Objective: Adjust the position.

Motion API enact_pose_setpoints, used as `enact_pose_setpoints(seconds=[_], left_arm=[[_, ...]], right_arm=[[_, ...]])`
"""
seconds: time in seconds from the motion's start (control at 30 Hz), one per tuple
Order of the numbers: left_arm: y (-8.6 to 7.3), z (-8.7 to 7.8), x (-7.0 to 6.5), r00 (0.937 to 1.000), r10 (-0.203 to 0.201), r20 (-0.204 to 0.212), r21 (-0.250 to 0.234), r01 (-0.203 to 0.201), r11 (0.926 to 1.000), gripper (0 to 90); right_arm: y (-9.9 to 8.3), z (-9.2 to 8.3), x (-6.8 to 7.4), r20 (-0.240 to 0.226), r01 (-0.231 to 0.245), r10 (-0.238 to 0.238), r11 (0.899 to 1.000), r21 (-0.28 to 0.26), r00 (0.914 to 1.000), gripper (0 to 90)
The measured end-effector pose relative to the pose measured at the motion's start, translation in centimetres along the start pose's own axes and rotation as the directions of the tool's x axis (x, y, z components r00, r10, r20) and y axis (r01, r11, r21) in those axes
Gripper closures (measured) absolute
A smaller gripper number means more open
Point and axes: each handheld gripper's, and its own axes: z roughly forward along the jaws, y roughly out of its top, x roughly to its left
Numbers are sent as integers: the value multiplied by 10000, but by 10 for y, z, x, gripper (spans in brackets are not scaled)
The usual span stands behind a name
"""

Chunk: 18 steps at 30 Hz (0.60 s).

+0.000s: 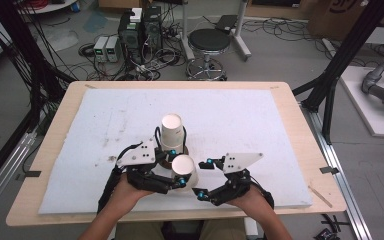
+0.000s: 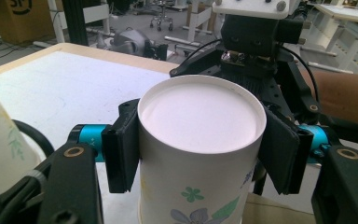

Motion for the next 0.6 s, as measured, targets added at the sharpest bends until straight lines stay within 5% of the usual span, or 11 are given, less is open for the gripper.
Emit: enact_pose_setpoints(seconds=[0.6], left_arm=[[-2, 7, 0, 9978, -254, 615, -358, 277, 9990, 369]], right_arm=[[2, 13, -4, -1155, -103, 38, 9984, -560, 9933, 312]])
